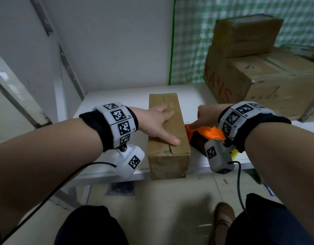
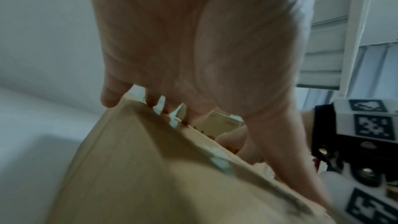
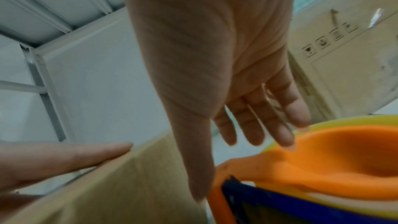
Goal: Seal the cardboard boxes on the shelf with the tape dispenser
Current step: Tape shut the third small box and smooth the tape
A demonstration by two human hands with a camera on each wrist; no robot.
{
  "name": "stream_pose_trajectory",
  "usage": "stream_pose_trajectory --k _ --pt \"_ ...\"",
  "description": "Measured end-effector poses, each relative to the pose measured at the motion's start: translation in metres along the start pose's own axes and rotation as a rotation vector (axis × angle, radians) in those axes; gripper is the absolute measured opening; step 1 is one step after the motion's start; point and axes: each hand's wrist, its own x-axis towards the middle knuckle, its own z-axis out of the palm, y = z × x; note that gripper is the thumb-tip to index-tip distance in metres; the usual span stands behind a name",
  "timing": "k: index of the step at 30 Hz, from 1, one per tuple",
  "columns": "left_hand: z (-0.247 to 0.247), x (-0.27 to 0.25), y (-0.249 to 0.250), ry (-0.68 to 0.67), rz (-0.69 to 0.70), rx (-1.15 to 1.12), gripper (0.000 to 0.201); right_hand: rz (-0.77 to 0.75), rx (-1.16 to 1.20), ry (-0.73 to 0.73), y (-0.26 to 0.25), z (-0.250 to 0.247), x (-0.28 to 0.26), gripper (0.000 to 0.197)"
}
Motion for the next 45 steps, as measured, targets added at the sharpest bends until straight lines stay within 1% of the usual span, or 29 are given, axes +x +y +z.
stream_pose_trajectory --k 1,2,3,4,5,6,7,8,9,10,12,13,14,16,17,19,20,22,23,25,26,28,31,33,35,37,39,42,45 --pt "0.003 -0.005 0.004 -0.018 0.005 0.028 0.119 0.0 -0.07 -0.041 -0.001 0.003 -0.01 0.053" --pt "0.006 -0.009 0.008 -0.033 0.007 0.055 0.124 0.005 -0.12 -0.095 -0.002 0.005 -0.021 0.051" --pt "0.009 -0.012 0.01 -0.043 0.006 0.077 0.128 0.008 -0.13 -0.124 -0.003 0.007 -0.03 0.041" --pt "0.012 -0.014 0.012 -0.046 0.005 0.09 0.131 0.0 -0.088 -0.131 -0.003 0.008 -0.039 0.025" --pt "0.015 -0.015 0.013 -0.04 0.003 0.093 0.133 -0.047 -0.107 -0.144 -0.007 0.006 -0.054 0.014" --pt "0.017 -0.016 0.014 -0.026 0.0 0.089 0.133 -0.098 -0.093 -0.136 -0.015 0.003 -0.066 0.018" --pt "0.018 -0.016 0.014 -0.011 -0.003 0.082 0.133 -0.131 -0.033 -0.119 -0.019 0.004 -0.077 0.029" --pt "0.019 -0.016 0.014 0.001 -0.006 0.077 0.132 -0.134 0.04 -0.135 -0.031 -0.002 -0.107 0.037" --pt "0.019 -0.015 0.014 0.011 -0.008 0.074 0.13 -0.109 0.079 -0.123 -0.028 0.004 -0.103 0.041" --pt "0.018 -0.015 0.014 0.018 -0.011 0.067 0.128 -0.082 0.08 -0.092 -0.015 0.016 -0.074 0.041" --pt "0.016 -0.014 0.013 0.034 -0.022 0.052 0.124 -0.017 0.056 -0.033 -0.004 0.026 -0.06 0.029" --pt "0.015 -0.014 0.013 0.045 -0.026 0.048 0.122 0.003 0.069 0.006 0.001 0.025 -0.07 0.024" --pt "0.014 -0.012 0.013 0.057 -0.031 0.046 0.121 0.019 0.144 -0.038 0.004 0.027 -0.069 0.024" --pt "0.013 -0.009 0.013 0.072 -0.042 0.043 0.117 -0.041 0.193 -0.046 -0.007 0.034 -0.057 0.035" --pt "0.012 -0.008 0.013 0.079 -0.048 0.044 0.116 -0.073 0.184 -0.037 -0.015 0.036 -0.054 0.036" --pt "0.009 -0.007 0.013 0.105 -0.064 0.045 0.111 -0.102 0.272 -0.013 -0.018 0.041 -0.041 0.019" --pt "0.008 -0.007 0.012 0.124 -0.07 0.046 0.109 -0.104 0.269 -0.02 -0.011 0.043 -0.044 0.02" --pt "0.005 -0.007 0.01 0.152 -0.077 0.039 0.106 -0.056 0.276 -0.001 0.005 0.044 -0.05 0.036" --pt "0.005 -0.007 0.009 0.151 -0.078 0.029 0.105 -0.006 0.282 0.076 0.017 0.044 -0.052 0.042" --pt "0.004 -0.008 0.006 0.12 -0.085 -0.015 0.104 0.106 0.333 0.18 0.026 0.043 -0.048 0.045" --pt "0.004 -0.009 0.004 0.103 -0.089 -0.054 0.102 0.12 0.419 0.245 0.03 0.042 -0.038 0.043" --pt "0.001 -0.012 0.001 0.098 -0.09 -0.138 0.091 0.114 0.663 0.309 0.031 0.031 -0.037 0.037" --pt "-0.001 -0.014 -0.001 0.162 -0.075 -0.289 0.071 0.117 1.069 0.496 0.035 0.018 -0.041 0.036" --pt "-0.001 -0.013 -0.003 0.228 -0.106 -0.528 0.069 0.109 1.249 0.61 0.033 0.015 -0.041 0.035" --pt "-0.002 -0.012 -0.006 0.335 -0.162 -0.786 0.071 0.066 1.337 0.661 0.029 0.009 -0.046 0.038" --pt "-0.007 -0.012 -0.009 0.478 -0.191 -0.988 0.066 0.029 1.401 0.64 0.027 0.002 -0.051 0.037" --pt "-0.012 -0.013 -0.012 0.546 -0.18 -1.192 0.058 -0.033 1.447 0.58 0.026 -0.003 -0.053 0.038" --pt "-0.016 -0.019 -0.012 0.48 -0.121 -1.433 0.052 -0.116 1.407 0.529 0.022 -0.005 -0.055 0.038" --pt "-0.015 -0.025 -0.011 0.401 -0.09 -1.588 0.034 -0.149 1.376 0.514 0.02 -0.004 -0.056 0.037"
